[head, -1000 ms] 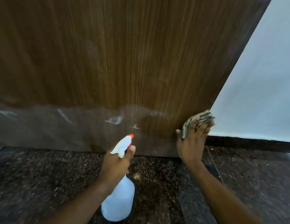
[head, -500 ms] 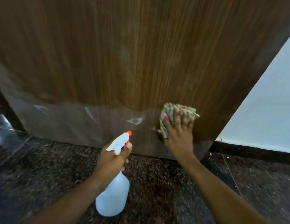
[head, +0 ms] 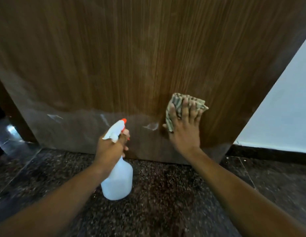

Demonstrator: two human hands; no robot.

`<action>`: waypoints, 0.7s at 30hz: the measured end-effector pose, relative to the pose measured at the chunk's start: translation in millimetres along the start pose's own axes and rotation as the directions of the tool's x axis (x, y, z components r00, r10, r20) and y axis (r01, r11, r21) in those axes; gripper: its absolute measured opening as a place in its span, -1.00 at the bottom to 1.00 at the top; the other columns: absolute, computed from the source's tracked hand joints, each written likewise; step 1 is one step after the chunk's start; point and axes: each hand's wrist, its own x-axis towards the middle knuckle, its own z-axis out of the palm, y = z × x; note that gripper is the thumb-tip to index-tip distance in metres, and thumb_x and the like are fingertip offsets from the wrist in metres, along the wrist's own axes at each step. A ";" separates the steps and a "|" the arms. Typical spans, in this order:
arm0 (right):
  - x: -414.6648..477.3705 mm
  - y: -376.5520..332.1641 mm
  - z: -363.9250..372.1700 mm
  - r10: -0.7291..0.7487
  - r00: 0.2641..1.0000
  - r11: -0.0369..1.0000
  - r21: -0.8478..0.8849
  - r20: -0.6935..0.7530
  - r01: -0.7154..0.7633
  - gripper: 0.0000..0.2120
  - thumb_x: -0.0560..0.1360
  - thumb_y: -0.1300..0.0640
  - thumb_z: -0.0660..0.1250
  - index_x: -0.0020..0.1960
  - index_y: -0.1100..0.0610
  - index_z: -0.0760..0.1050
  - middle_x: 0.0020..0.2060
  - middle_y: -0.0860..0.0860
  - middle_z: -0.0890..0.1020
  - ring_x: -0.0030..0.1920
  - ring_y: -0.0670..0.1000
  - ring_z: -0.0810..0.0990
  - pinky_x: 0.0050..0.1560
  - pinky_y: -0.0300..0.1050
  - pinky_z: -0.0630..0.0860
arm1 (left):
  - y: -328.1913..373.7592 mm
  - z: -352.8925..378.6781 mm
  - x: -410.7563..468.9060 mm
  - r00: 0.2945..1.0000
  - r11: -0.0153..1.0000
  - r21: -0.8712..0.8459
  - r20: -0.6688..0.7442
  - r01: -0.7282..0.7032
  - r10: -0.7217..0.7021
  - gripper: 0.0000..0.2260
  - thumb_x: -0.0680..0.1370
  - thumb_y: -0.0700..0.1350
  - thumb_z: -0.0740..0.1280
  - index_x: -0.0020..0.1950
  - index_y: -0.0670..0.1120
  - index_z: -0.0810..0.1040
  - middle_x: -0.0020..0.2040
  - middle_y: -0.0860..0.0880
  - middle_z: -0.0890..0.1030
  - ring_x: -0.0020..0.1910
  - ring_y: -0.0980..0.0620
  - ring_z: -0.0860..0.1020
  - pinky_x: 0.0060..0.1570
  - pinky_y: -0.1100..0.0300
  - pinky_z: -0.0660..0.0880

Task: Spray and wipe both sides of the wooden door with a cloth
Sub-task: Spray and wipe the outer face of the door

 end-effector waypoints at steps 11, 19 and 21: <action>-57.4 -6.3 30.4 -0.088 0.993 0.994 -0.063 0.080 0.093 -0.09 0.50 -0.06 0.32 0.61 -0.03 -0.22 0.59 0.14 -0.10 0.55 0.30 -0.10 0.50 0.34 -0.09 | -10.7 -75.9 11.6 0.999 0.999 -0.029 -0.044 0.013 -0.014 -0.83 0.57 -0.12 0.33 0.03 0.17 0.57 -0.17 -0.04 0.65 -0.43 0.05 0.48 -0.46 0.16 0.39; 6.2 -83.3 35.4 -0.604 0.724 0.699 -0.214 0.333 0.682 -0.14 0.55 -0.07 0.22 0.61 0.02 -0.28 0.60 0.08 -0.17 0.58 0.21 -0.21 0.50 0.31 -0.30 | -28.0 -105.1 24.9 0.998 0.996 -0.084 -0.053 0.029 -0.034 -0.72 0.54 -0.09 0.36 0.25 0.11 0.55 -0.18 -0.05 0.66 -0.42 0.05 0.49 -0.47 0.18 0.41; -4.0 -59.4 38.1 -0.672 0.623 0.570 -0.257 0.401 0.781 -0.18 0.54 -0.08 0.18 0.62 0.02 -0.24 0.61 0.05 -0.13 0.59 0.15 -0.14 0.53 0.26 -0.29 | -29.4 -116.7 29.8 0.995 0.991 -0.121 -0.074 0.054 -0.063 -0.71 0.53 -0.04 0.38 0.25 0.08 0.56 -0.19 -0.11 0.66 -0.41 0.03 0.50 -0.45 0.15 0.42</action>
